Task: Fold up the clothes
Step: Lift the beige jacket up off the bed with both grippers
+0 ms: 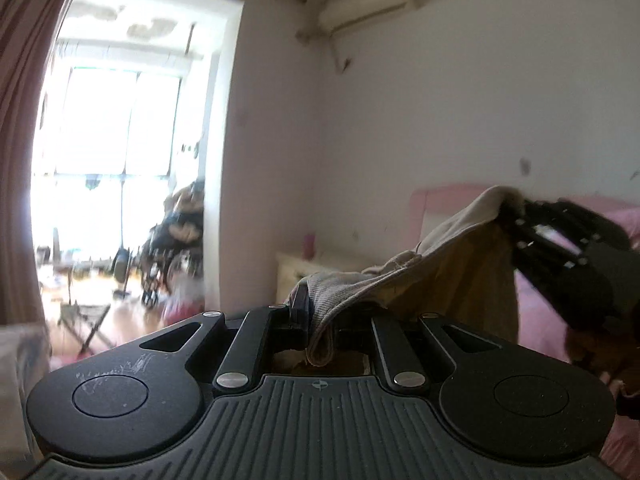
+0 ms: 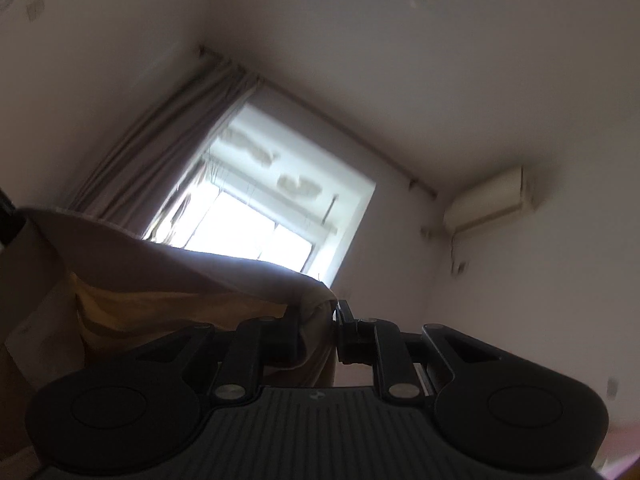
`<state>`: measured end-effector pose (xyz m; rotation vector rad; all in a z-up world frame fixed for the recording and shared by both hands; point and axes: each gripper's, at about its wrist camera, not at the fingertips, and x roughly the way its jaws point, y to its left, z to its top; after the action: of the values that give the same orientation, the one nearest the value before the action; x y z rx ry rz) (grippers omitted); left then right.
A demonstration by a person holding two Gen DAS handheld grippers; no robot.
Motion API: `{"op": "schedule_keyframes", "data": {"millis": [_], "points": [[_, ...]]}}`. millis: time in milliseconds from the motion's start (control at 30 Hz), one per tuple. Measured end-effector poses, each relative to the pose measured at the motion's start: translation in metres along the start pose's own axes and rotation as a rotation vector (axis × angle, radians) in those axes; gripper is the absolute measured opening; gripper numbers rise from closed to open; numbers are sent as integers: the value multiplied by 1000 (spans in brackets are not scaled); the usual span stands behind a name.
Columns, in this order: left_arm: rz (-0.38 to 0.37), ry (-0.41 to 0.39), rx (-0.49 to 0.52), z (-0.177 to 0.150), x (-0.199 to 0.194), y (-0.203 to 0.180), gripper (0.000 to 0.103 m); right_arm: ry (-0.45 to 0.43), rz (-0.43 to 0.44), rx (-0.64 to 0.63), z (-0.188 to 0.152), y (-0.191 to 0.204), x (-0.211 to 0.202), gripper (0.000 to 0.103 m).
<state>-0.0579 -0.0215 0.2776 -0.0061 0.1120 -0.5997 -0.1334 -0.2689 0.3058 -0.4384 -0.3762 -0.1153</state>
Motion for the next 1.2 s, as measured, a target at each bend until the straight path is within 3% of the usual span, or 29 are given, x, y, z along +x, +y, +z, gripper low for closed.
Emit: {"op": "schedule_keyframes", "data": {"millis": [167,367,500,600,833,967,1100,1200], "points": [[-24,-84,-5,33,-23,-20,8,-34,79,124,42,-41,-9,19],[-11,-105,-3,19,-49,-37,8,110,258,254,24,-51,-2,19],[46,-28,-48,3,-48,-29,8,219,382,336,9,-53,5,19],[83,46,-62,-23,-48,-19,8,342,482,357,-18,-33,23,19],[220,320,-78,-107,-21,27,9,594,670,289,-102,69,73,19],[293,495,-82,-167,3,61,9,684,724,281,-135,111,85,19],[298,580,-155,-201,14,91,14,770,775,275,-166,151,95,19],[266,588,-162,-205,9,101,28,827,794,274,-176,167,96,20]]}}
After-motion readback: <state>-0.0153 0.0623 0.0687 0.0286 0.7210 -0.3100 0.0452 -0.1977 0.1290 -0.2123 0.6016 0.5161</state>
